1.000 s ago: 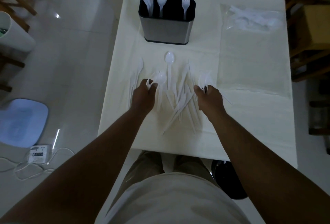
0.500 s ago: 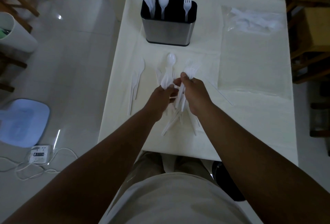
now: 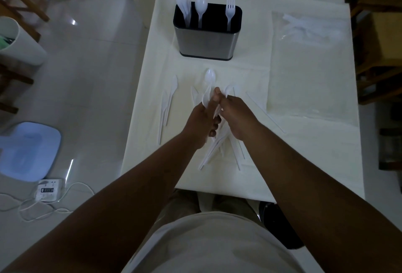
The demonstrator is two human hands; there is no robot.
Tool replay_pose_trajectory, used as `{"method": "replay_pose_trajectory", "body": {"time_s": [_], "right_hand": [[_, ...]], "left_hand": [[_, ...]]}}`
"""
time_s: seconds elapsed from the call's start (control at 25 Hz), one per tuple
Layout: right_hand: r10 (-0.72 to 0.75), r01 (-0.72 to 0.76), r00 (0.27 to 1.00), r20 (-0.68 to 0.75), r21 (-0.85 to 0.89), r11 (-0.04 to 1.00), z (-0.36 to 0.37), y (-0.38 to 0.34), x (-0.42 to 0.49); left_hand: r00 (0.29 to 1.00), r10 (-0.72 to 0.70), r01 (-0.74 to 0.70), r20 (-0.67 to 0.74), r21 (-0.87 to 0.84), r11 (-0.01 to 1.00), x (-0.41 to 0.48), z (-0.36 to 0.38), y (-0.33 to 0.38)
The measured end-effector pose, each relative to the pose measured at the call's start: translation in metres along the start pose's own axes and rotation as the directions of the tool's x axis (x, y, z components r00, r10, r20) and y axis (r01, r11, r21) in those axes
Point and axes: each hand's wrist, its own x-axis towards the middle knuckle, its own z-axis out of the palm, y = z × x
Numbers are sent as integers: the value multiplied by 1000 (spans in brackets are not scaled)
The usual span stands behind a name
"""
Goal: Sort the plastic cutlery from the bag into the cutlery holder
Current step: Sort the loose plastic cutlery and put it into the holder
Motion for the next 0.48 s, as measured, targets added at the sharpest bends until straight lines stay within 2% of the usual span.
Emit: {"method": "replay_pose_trajectory", "body": {"time_s": [0.08, 0.16, 0.24, 0.28, 0.32, 0.4, 0.48], "right_hand": [[-77, 78, 997, -26, 53, 996, -3, -4, 0], [-143, 157, 987, -70, 279, 947, -8, -3, 4], [-177, 206, 979, -104, 451, 868, -19, -5, 7], [-199, 233, 972, -122, 456, 859, -25, -8, 8], [-232, 270, 962, -141, 420, 866, -30, -10, 11], [-315, 334, 942, -116, 217, 917, -34, -18, 13], [-398, 401, 914, -74, 18, 916, -30, -21, 13]], "left_hand": [[994, 34, -34, 101, 1, 999, 3, -4, 3], [973, 61, -71, 221, 38, 997, 6, -9, 10], [951, 18, -41, 308, 67, 997, 7, -12, 16], [943, -14, -10, 333, 69, 998, 8, -14, 17], [936, -39, 18, 351, 64, 998, 9, -15, 15], [921, -50, 35, 386, 45, 998, 11, -17, 13], [930, -41, 19, 366, 65, 998, 14, -15, 13]]}}
